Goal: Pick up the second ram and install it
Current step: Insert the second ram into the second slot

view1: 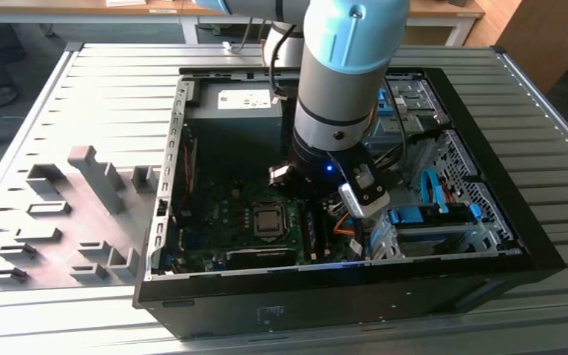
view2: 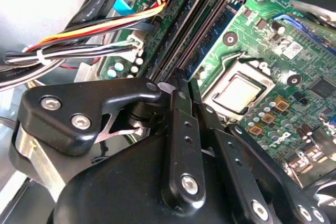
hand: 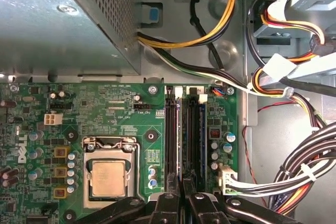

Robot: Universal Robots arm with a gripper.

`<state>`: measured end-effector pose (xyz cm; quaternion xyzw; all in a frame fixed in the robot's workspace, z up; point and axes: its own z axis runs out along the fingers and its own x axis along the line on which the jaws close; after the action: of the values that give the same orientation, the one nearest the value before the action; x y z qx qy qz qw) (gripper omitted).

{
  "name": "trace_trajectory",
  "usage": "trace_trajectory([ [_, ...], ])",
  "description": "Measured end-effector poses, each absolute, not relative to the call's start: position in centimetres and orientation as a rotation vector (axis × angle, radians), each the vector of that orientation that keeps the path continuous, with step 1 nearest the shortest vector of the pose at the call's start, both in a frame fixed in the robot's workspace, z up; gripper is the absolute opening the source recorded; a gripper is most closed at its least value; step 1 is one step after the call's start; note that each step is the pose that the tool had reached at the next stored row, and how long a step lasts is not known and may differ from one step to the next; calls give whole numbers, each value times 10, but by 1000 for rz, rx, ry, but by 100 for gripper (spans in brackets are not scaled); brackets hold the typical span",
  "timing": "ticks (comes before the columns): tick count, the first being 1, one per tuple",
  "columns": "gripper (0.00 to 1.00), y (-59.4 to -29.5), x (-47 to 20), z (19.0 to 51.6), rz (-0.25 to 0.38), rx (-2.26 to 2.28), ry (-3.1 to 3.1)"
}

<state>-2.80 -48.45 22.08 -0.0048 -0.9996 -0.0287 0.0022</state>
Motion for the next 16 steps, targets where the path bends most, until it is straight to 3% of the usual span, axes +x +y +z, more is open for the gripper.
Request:
trace_trajectory([
  [16, 14, -485, -28, 220, -77, -47, -3137],
])
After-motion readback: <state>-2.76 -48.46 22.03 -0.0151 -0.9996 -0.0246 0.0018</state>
